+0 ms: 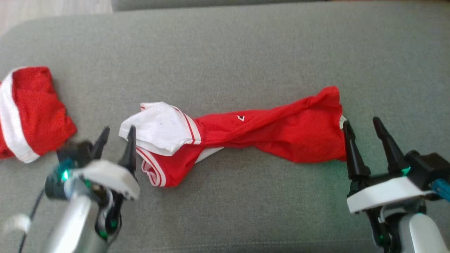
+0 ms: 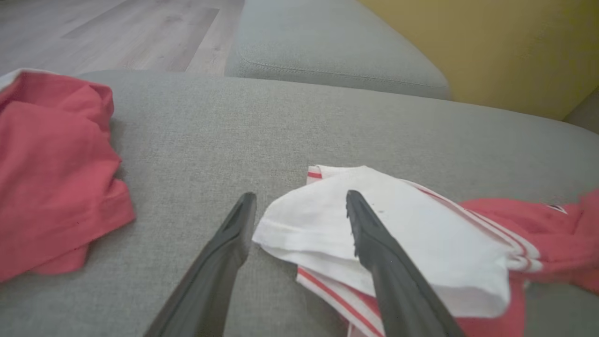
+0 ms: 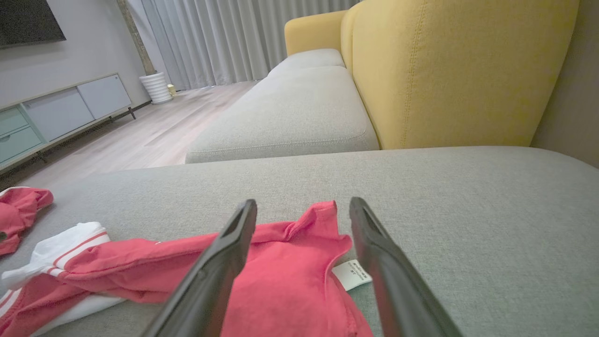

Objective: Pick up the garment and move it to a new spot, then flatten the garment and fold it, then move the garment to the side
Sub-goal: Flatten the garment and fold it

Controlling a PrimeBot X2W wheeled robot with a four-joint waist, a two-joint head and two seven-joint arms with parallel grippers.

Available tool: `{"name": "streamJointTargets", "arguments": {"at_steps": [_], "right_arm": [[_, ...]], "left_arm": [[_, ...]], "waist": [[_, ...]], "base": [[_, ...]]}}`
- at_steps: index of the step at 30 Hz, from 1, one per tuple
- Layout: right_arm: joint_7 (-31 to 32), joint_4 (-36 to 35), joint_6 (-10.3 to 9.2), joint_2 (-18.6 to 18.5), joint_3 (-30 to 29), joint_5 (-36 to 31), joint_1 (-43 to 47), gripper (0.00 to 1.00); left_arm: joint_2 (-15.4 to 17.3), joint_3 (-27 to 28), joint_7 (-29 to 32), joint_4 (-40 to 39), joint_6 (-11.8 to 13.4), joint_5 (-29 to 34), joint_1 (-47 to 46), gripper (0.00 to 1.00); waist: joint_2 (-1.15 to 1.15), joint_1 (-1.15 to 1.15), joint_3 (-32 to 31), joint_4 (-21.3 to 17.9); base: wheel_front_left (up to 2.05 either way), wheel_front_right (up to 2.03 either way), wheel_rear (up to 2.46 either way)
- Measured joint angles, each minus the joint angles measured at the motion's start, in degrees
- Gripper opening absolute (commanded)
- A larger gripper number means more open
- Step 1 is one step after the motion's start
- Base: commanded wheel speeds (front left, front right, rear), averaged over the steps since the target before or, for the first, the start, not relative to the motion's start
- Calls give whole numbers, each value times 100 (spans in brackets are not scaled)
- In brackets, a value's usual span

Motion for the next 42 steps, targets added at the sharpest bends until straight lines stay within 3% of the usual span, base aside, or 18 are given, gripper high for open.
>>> {"name": "streamJointTargets", "arguments": {"at_steps": [5, 12, 13, 15, 16, 25, 39, 40, 41, 42], "right_arm": [[-3, -2, 1, -1, 24, -1, -225, 100], [-60, 90, 0, -1, 57, 16, -332, 100], [-62, 110, 0, -1, 60, 44, -335, 100], [-63, 136, 0, -1, 58, 73, -350, 100], [-65, 147, 0, -1, 59, 73, -362, 100], [-109, 470, 0, -15, -203, 82, -644, 100], [356, 2498, 0, -490, 182, 531, -2100, 100], [396, 2648, 0, -526, 229, 573, -2190, 95], [423, 2771, 0, -561, 275, 617, -2272, 43], [424, 2858, 0, -582, 321, 669, -2345, 0]], "left_arm": [[-18, 103, 94, 948, -300, -290, -779, 100], [-115, 226, 167, 1990, -713, -715, -1067, 100], [-113, 236, 193, 2181, -821, -798, -1226, 53], [-104, 224, 213, 2375, -890, -812, -1365, 9], [-104, 212, 216, 2452, -946, -812, -1409, 0], [-141, 23, -325, 2618, -982, -645, -1438, 0], [-294, -168, -575, 2328, -939, -490, -1545, 0], [-300, -175, -575, 2313, -939, -490, -1546, 0], [-303, -178, -576, 2288, -939, -490, -1546, 0], [-303, -178, -584, 2251, -940, -490, -1546, 0]], "waist": [[0, 0, 325, -38], [0, 0, 535, -176], [0, 0, 557, -189], [0, 0, 570, -201], [0, 0, 573, -205], [0, 0, 524, -157], [0, 0, 637, 166], [0, 0, 646, 180], [0, 0, 653, 192], [0, 0, 656, 199]], "base": [[0, 0, 0], [0, 0, 0], [0, 0, 0], [0, 0, 0], [0, 0, 0], [0, 0, 0], [0, 0, 0], [0, 0, 0], [0, 0, 0], [0, 0, 0]]}}
